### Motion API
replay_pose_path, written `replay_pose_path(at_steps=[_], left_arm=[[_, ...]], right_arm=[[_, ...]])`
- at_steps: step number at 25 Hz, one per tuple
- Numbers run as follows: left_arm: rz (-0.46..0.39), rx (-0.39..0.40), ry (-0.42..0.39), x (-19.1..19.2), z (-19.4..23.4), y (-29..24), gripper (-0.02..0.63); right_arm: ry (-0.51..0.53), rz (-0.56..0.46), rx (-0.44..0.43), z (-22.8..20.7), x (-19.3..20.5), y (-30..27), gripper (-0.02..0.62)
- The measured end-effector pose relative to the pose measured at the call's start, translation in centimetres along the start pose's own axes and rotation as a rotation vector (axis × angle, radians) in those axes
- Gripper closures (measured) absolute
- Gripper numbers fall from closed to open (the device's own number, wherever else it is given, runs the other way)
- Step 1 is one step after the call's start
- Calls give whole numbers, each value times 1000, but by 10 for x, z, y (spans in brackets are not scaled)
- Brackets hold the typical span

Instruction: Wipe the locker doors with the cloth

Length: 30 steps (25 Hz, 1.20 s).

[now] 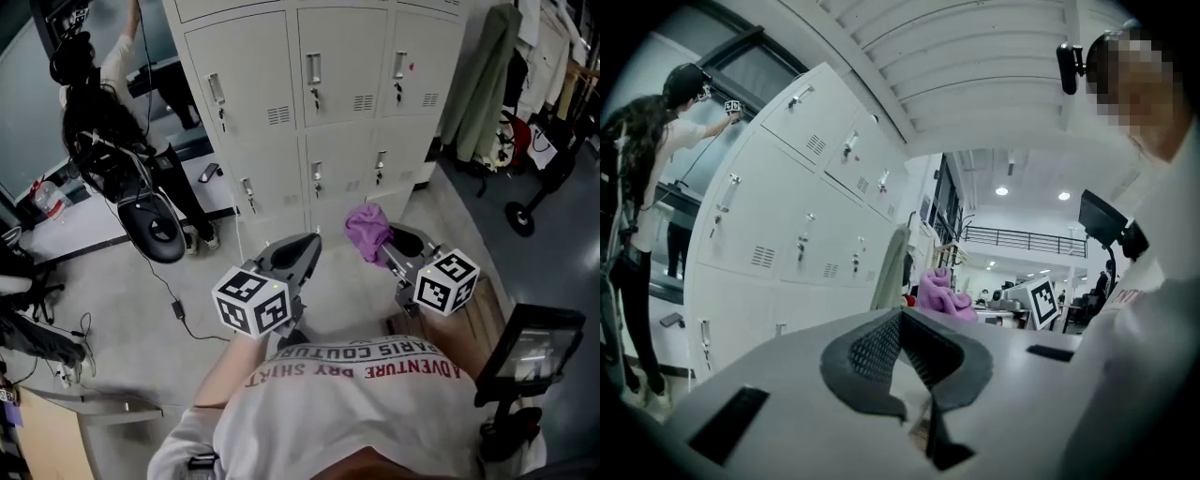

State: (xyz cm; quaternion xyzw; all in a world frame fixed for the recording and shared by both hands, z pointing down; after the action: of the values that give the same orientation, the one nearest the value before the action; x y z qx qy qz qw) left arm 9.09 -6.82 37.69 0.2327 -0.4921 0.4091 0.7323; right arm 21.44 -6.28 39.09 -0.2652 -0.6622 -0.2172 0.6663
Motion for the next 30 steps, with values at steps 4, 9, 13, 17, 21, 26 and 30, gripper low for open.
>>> replay_pose_path(at_steps=[4,9,13,17,21,26,30], left_arm=[[20,4,-3,45,-96,17,606],[7,-9,-51,53,-185,54,606],[-6,-27,-86,52,-224,79,606],[1,-40,-102,60,-238,95,606],[-10,-62,-64,70,-241,112,606],[4,-46,-67,81,-265,142,606],[13,-37,-81,90,-291,183,606]], right_arm=[[-14,32,-31,36,14,94,522],[-29,-2,-35,73,-8,173,522],[-18,-31,-54,97,-24,204,522],[-5,-35,-52,117,-27,221,522],[-53,-46,-36,133,-25,238,522],[-49,-36,-29,172,-26,257,523],[-48,-18,-28,222,-20,276,523]])
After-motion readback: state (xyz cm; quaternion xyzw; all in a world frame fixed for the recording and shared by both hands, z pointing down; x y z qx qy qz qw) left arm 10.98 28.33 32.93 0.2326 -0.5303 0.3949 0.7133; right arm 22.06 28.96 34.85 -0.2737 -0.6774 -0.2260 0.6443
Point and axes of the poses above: the fingertips, and each gripper's own axes: y backward along the fingers, z to its left, x out of its underside, the point moved 1 cm from there along y, backward along the fingers, and after that the axes turned 9 degrees about y, right-handed, at the moved point
